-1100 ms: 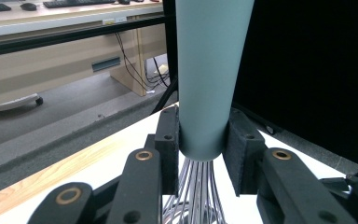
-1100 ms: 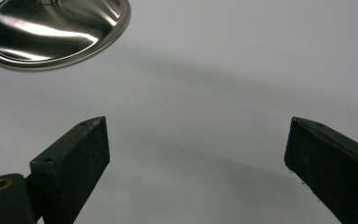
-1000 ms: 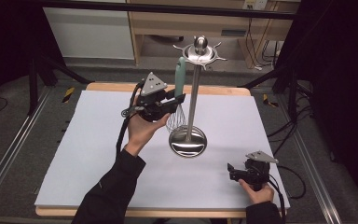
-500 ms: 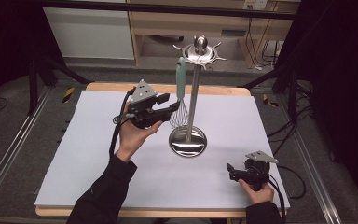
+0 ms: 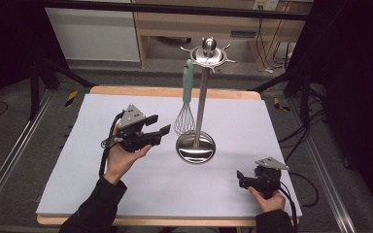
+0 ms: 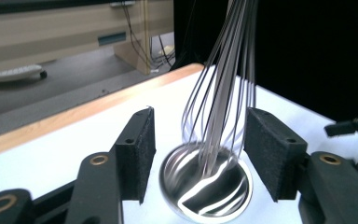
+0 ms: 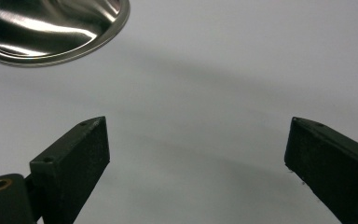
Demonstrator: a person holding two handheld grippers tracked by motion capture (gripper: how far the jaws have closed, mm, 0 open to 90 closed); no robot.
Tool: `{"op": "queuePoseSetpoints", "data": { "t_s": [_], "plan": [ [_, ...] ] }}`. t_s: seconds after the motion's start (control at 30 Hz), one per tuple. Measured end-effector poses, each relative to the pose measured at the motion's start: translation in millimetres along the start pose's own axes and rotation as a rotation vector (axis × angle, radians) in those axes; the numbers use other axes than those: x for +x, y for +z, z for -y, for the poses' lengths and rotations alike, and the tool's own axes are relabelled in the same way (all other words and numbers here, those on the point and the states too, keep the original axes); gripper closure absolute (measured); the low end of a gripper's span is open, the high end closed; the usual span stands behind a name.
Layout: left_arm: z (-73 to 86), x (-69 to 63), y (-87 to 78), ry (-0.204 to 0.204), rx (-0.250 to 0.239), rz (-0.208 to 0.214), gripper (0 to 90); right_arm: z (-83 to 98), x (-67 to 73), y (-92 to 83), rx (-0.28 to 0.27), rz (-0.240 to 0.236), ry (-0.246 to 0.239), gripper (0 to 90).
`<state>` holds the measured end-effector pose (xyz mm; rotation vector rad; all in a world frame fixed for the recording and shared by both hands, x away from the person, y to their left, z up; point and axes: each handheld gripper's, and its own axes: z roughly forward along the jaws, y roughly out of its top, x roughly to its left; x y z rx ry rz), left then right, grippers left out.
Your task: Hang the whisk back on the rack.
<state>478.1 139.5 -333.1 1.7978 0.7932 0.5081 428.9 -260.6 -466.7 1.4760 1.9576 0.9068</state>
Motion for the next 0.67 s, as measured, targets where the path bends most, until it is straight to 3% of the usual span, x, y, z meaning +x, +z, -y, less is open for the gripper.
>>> {"op": "queuePoseSetpoints", "data": {
  "t_s": [0.4, 0.67],
  "plan": [
    [53.3, 20.2, -13.5, -0.041, 0.084, -0.058, 38.6, 1.2, 0.3, -0.1, 0.008, 0.010, -0.008, 6.9],
    [93.8, 35.5, -21.9, -0.073, 0.146, -0.121, 35.6, 3.3, -2.8, -2.3, 0.011, 0.019, 0.002, 6.9]
  ]
}}
